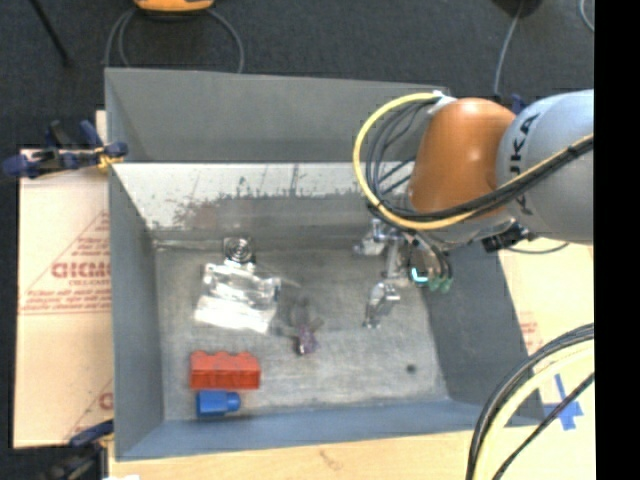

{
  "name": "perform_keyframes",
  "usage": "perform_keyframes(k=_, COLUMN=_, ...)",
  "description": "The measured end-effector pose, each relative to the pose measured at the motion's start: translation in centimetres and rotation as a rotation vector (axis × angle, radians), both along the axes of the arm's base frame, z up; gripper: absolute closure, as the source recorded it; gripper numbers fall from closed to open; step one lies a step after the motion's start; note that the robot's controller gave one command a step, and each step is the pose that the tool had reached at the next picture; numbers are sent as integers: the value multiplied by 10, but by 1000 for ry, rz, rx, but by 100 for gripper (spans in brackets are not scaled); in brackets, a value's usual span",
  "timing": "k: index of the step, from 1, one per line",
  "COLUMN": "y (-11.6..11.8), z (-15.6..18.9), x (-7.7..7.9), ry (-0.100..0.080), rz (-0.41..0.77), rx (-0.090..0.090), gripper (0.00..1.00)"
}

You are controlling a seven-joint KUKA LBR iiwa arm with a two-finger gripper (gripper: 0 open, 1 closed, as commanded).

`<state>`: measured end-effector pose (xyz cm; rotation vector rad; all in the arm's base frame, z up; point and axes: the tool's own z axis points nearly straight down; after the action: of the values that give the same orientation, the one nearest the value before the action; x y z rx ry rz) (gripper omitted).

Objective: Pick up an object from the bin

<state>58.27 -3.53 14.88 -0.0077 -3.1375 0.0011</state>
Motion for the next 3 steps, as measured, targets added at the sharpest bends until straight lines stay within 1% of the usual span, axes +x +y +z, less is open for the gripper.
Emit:
perform_keyframes(k=1, y=68, z=-76, x=3, ry=-13, rz=83, rx=-2, gripper=0)
perform_keyframes(k=2, y=94, z=-73, x=-35, ry=-25, rz=181, rx=-1, gripper=0)
perform_keyframes(k=3, y=111, z=-74, x=-65, ry=-23, rz=502, rx=-2, gripper=0)
